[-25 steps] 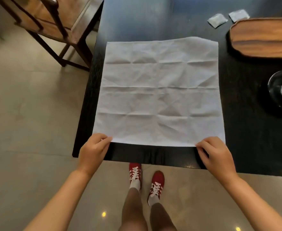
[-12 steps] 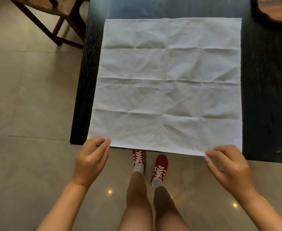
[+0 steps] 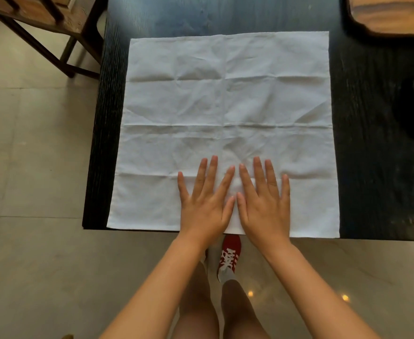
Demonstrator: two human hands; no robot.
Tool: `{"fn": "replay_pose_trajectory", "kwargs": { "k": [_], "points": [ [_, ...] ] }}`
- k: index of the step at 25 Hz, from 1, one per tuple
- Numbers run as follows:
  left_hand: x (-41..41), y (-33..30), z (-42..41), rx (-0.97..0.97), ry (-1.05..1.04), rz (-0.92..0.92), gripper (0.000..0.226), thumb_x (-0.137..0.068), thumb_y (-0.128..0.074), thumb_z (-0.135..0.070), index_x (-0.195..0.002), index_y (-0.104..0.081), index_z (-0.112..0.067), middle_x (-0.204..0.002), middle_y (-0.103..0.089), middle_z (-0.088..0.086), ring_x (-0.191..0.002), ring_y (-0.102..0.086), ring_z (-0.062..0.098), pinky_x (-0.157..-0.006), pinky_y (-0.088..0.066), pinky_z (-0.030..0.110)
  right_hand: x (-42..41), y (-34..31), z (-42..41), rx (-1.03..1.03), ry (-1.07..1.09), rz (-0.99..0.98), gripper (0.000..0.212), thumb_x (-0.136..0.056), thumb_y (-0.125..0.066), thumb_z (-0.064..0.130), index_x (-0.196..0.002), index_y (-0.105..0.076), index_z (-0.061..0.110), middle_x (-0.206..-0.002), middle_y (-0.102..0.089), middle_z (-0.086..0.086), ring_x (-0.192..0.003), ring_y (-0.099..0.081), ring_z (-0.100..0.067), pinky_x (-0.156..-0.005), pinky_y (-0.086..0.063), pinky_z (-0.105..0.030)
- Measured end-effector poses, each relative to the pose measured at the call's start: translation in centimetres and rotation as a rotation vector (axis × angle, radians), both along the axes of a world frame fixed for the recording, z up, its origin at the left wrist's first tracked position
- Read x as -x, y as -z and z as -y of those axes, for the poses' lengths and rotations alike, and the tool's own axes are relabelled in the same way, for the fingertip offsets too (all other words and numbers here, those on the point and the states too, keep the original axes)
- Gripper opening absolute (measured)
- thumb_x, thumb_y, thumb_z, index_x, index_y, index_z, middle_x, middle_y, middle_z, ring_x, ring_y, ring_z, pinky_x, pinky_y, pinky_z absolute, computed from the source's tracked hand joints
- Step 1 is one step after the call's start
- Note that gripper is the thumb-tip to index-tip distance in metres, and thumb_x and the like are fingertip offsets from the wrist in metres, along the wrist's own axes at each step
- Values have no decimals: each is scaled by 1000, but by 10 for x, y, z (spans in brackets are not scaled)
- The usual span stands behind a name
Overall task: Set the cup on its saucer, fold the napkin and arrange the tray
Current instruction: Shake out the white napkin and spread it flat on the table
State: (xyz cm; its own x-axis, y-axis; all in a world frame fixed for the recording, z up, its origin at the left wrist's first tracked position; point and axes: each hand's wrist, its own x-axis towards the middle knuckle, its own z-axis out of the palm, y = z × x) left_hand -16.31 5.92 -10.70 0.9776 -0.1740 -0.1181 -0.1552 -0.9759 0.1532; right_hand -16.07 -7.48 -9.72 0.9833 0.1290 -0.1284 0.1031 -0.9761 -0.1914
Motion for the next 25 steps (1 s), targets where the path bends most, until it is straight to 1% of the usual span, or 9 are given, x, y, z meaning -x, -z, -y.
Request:
{"fn": "replay_pose_trajectory", "kwargs": {
  "k": [6,8,11,13,14,16,18,22,25],
  "points": [
    [-11,5,-74,0,-53,-36,67,-87,-20,-64,-146,-10,-35,-157,-1,2,-144,4,19,-114,3,47,-8,3,60,80,-3,-50,68,-89,-17,53,-148,2,24,-157,7,-4,-143,8,-18,-115,3,-43],
    [-15,6,-101,12,-149,-55,71,-84,-23,-62,-147,-9,-31,-158,1,3,-144,5,18,-113,4,48,-15,2,72,81,36,-57,68,-89,-15,52,-147,3,21,-156,6,-5,-143,6,-18,-115,3,-41],
    [-20,-1,-124,-24,-405,-60,79,-84,-14,-62,-148,-2,-17,-158,1,7,-144,5,16,-114,4,53,-18,-7,68,10,175,-54,66,-91,-11,46,-146,-1,11,-156,-1,-8,-143,2,-17,-117,-4,-44],
    [-33,-7,-114,-2,-527,-34,81,-85,-9,-61,-147,1,-11,-158,2,6,-144,6,14,-112,10,56,-26,-14,51,-40,245,-13,66,-92,-12,47,-147,0,14,-157,2,-9,-143,6,-18,-117,2,-44],
    [-44,-11,-101,28,-480,7,78,-86,-10,-59,-147,0,-12,-158,2,5,-144,6,14,-111,15,55,-35,-16,40,-40,202,31,65,-92,-15,48,-148,0,18,-157,5,-9,-143,8,-19,-116,7,-43],
    [-69,-14,-67,45,-188,93,69,-90,-16,-54,-148,-3,-19,-157,2,3,-144,4,15,-108,20,51,-62,-12,15,-24,29,101,64,-92,-22,48,-148,-5,24,-157,3,-7,-144,6,-21,-113,10,-46],
    [-96,-8,-40,1,89,140,63,-92,-18,-54,-148,-8,-26,-157,-3,4,-144,0,17,-109,13,55,-91,-2,0,-9,-67,105,62,-89,-25,48,-146,-16,26,-157,-8,-7,-144,-2,-22,-111,4,-49],
    [-130,6,-43,-3,200,53,66,-87,-22,-60,-146,-8,-33,-157,-9,0,-144,-1,16,-111,3,56,-120,13,24,67,-168,56,63,-86,-23,54,-144,-24,29,-155,-20,-5,-142,-14,-21,-109,1,-45],
    [-142,9,-70,10,246,31,68,-84,-21,-62,-145,-9,-35,-157,-9,-2,-143,-1,16,-112,-2,54,-139,9,65,69,-217,11,68,-84,-12,57,-145,-10,28,-157,-9,-3,-142,1,-16,-112,4,-40]
  ]
}}
